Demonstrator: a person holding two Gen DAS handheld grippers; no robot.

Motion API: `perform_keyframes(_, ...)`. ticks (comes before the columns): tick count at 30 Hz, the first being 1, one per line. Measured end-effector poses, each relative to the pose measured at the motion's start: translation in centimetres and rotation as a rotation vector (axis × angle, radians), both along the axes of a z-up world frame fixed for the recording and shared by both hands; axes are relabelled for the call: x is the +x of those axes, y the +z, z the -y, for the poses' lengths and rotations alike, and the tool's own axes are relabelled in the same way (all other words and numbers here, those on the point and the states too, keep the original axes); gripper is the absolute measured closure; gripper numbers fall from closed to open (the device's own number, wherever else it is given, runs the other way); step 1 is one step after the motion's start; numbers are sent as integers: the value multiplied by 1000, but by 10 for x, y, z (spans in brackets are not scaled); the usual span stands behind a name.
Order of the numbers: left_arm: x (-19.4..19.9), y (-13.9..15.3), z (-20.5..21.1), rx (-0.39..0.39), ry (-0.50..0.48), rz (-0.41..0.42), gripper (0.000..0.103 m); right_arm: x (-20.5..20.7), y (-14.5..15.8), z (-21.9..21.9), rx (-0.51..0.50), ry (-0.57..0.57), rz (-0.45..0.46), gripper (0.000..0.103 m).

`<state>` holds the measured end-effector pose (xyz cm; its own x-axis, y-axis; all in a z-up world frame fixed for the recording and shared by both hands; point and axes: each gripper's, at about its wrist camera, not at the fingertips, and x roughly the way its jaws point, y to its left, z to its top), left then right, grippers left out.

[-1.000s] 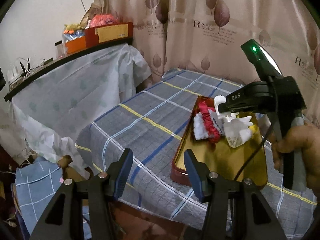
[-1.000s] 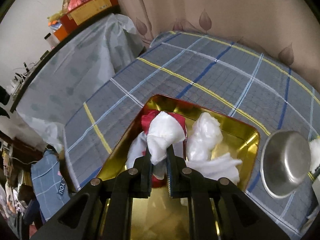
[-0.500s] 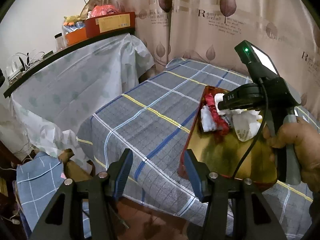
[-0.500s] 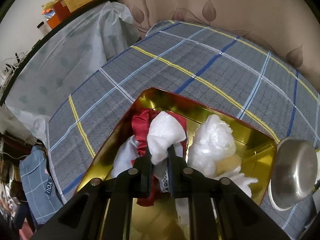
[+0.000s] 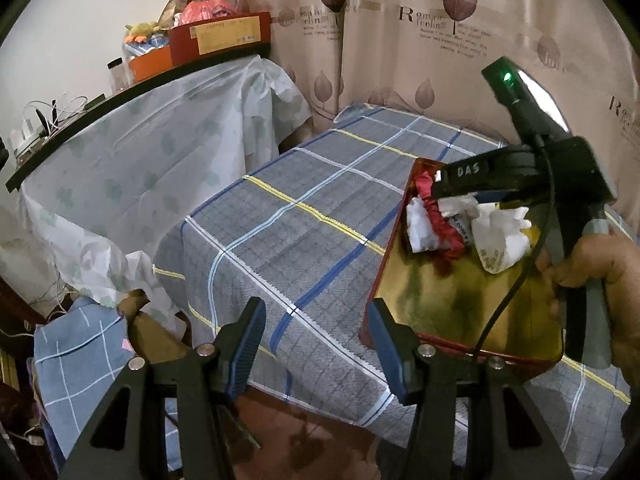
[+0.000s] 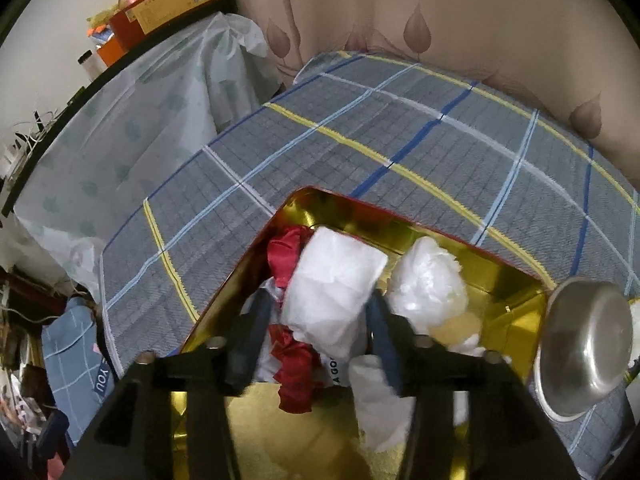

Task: Organize soft objects
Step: 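Lower the white cloth into the tray and open the right tool, then move both tools back toward the remaining socks and cloths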

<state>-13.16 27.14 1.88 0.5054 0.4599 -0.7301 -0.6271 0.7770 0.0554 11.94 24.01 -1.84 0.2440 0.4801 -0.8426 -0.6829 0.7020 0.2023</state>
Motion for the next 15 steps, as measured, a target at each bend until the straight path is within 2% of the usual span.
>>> perform_keyframes(3, 0, -1, 0, 2, 0, -5, 49, -3, 9, 7, 31, -18, 29, 42)
perform_keyframes(7, -1, 1, 1, 18, 4, -1, 49, -8, 23, 26, 107, -51, 44, 42)
perform_keyframes(11, -1, 2, 6, 38, -1, 1, 49, -28, 39, 62, 234, -88, 76, 39)
perform_keyframes(15, -3, 5, 15, 75, -11, 6, 49, -60, 45, 105, 267, -116, 149, 37)
